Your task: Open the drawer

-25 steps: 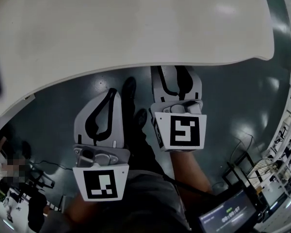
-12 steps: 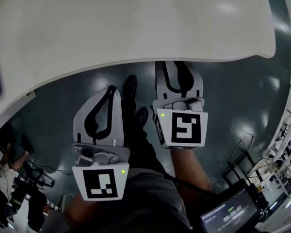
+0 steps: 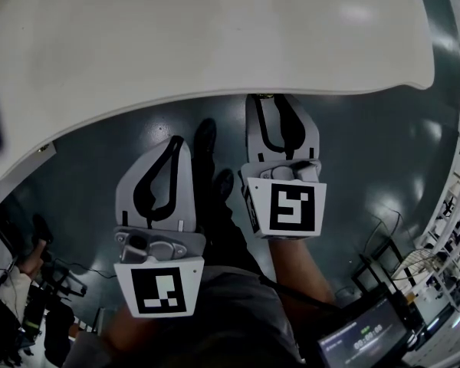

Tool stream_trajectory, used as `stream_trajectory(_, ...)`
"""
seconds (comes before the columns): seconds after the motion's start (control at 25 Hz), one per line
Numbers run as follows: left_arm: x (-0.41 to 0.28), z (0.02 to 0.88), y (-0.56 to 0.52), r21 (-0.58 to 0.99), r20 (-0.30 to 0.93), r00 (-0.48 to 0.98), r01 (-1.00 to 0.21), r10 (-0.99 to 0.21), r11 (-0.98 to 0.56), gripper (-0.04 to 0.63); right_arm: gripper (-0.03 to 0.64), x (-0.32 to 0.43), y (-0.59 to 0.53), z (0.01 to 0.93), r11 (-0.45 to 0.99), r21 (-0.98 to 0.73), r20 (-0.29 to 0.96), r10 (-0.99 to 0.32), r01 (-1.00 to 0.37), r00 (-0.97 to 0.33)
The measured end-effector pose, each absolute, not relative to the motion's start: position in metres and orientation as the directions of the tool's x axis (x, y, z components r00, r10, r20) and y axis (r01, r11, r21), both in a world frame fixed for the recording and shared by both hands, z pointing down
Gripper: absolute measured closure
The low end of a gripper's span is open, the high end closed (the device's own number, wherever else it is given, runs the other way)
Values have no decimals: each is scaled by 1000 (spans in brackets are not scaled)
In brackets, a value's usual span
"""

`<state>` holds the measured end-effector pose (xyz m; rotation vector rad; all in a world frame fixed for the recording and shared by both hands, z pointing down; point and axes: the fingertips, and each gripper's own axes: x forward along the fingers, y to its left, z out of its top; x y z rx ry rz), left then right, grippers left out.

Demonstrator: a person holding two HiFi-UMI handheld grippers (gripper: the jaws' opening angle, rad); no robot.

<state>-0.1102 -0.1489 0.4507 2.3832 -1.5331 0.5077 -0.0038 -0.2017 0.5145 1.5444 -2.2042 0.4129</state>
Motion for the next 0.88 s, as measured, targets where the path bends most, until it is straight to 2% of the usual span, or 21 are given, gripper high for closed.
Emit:
stream_trajectory(0.72, -90, 444, -138, 30, 409, 395, -907, -823, -420, 580, 491, 12, -177, 521, 312, -7, 528, -805, -950, -269)
stream_trajectory(0.88, -89, 441, -137, 27, 407, 392, -908, -825, -419, 580, 491, 9, -173, 521, 341, -7, 513, -806, -940, -296)
